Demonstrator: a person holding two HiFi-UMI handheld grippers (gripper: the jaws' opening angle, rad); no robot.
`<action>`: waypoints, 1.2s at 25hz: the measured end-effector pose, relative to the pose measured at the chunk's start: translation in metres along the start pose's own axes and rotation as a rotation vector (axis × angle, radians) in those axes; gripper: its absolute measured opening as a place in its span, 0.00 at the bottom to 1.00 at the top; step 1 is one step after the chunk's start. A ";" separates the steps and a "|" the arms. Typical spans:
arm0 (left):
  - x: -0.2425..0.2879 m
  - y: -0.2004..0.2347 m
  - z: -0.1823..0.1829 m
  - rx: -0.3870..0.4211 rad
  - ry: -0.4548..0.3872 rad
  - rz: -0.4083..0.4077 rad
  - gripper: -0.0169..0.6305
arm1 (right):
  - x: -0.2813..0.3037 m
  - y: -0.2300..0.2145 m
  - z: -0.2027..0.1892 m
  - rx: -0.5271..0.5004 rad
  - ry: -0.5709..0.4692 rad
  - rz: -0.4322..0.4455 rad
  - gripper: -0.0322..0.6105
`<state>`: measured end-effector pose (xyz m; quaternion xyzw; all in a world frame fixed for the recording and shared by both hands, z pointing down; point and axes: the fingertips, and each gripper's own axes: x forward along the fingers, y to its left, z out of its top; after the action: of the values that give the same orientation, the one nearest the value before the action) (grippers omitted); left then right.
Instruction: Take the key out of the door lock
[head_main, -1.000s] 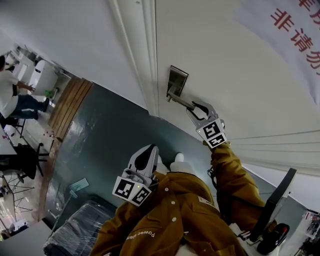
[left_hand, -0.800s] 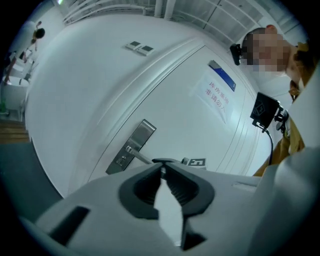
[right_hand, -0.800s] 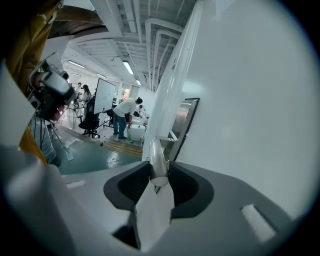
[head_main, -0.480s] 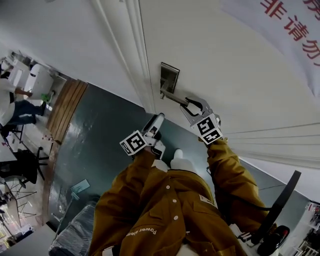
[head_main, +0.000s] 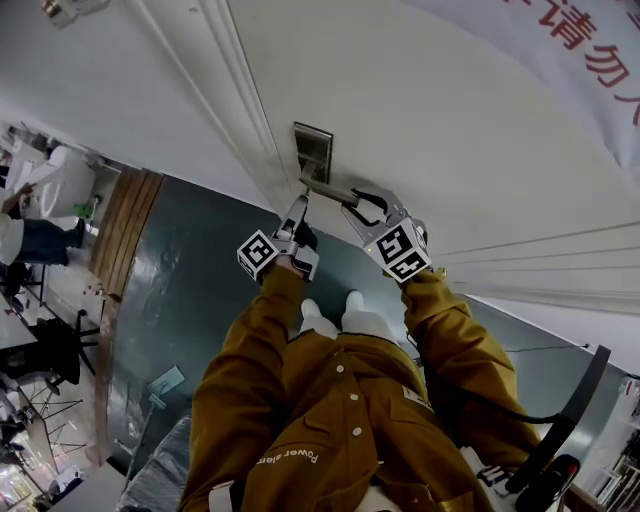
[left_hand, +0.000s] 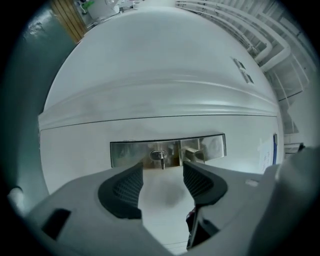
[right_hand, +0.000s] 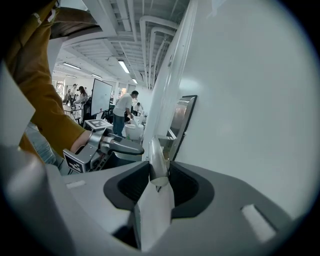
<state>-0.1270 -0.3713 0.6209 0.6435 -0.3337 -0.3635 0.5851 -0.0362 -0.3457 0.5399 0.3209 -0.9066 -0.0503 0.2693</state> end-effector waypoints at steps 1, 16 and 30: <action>0.005 0.000 0.000 -0.008 -0.001 -0.008 0.40 | 0.000 -0.001 0.000 0.002 0.000 -0.001 0.26; 0.033 0.006 0.003 -0.010 -0.020 -0.026 0.07 | 0.002 -0.003 -0.004 0.016 0.013 -0.006 0.26; 0.001 0.002 -0.001 0.069 0.030 0.012 0.06 | 0.002 -0.001 -0.005 0.033 0.014 -0.017 0.27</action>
<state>-0.1255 -0.3713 0.6230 0.6667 -0.3410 -0.3388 0.5697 -0.0346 -0.3473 0.5446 0.3332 -0.9027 -0.0353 0.2701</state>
